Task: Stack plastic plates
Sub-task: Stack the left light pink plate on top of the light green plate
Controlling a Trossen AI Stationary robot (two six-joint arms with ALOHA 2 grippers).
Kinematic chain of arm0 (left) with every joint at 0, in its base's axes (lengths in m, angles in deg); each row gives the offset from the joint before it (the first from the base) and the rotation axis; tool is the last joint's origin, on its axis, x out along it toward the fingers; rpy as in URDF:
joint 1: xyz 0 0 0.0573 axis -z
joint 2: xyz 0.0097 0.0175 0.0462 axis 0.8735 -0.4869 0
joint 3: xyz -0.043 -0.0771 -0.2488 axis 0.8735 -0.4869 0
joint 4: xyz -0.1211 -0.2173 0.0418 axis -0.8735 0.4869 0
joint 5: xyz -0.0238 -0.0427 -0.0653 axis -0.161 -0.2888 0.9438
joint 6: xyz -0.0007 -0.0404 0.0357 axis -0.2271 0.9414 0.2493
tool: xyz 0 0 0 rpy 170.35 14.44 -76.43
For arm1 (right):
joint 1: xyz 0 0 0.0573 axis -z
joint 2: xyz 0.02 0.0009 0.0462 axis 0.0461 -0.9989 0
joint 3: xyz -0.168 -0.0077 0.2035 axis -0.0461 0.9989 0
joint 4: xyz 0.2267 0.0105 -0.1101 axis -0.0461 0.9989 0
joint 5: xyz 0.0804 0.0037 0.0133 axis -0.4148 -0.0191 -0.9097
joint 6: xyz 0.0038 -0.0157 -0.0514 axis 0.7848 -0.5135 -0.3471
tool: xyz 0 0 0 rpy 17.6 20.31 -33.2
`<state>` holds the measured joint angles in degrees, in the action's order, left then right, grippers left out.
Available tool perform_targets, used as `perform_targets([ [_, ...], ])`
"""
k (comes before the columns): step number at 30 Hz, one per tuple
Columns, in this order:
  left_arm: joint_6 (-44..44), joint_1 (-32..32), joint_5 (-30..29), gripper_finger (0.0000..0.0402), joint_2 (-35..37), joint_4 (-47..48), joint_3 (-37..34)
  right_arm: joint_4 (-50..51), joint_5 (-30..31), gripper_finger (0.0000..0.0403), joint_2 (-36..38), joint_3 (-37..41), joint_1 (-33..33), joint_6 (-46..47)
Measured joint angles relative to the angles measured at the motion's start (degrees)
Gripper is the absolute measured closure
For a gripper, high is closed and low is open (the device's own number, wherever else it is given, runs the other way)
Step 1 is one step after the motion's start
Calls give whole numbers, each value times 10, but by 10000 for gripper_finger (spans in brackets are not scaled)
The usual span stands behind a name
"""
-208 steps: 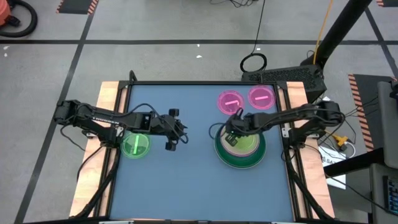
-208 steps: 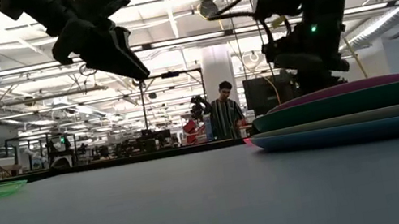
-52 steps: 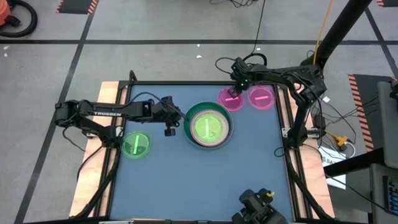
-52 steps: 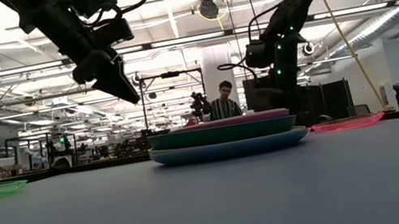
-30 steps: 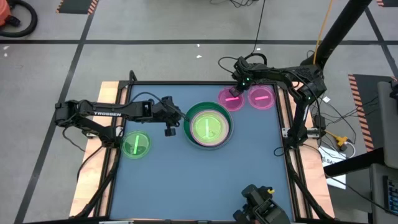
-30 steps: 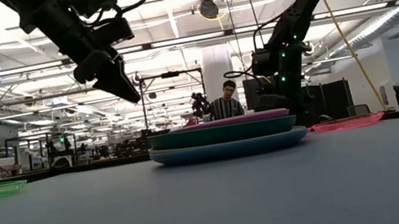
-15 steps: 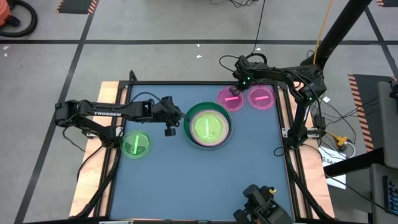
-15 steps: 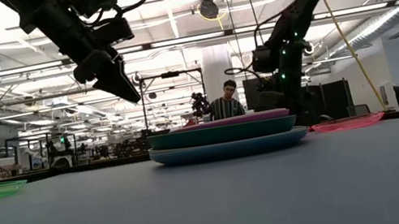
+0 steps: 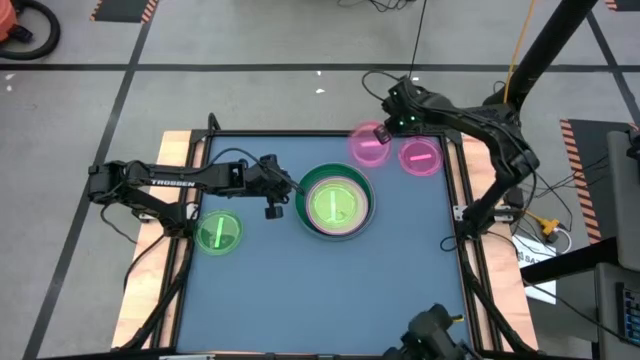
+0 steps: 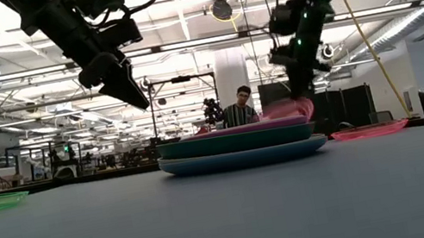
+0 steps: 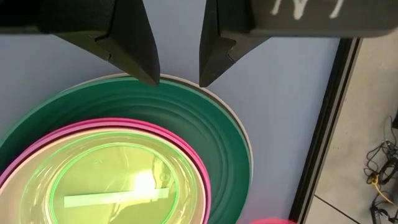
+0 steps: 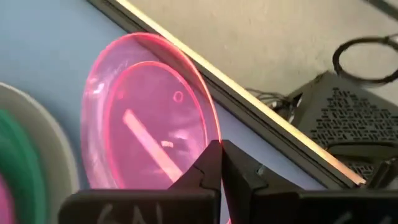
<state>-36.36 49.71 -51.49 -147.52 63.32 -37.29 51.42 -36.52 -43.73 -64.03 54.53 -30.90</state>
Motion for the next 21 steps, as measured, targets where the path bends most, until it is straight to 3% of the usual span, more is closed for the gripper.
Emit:
perform_targets([
  [10, 2, 0, 0, 281, 0, -9, 0, 30, -16, 403, 87, 0, -74, 31],
  [13, 2, 0, 0, 281, 0, -9, 0, 30, -43, 403, 89, 0, -115, 39],
  [21, 4, 0, 0, 281, 0, -8, 0, 7, -44, 403, 61, 0, -225, 62],
])
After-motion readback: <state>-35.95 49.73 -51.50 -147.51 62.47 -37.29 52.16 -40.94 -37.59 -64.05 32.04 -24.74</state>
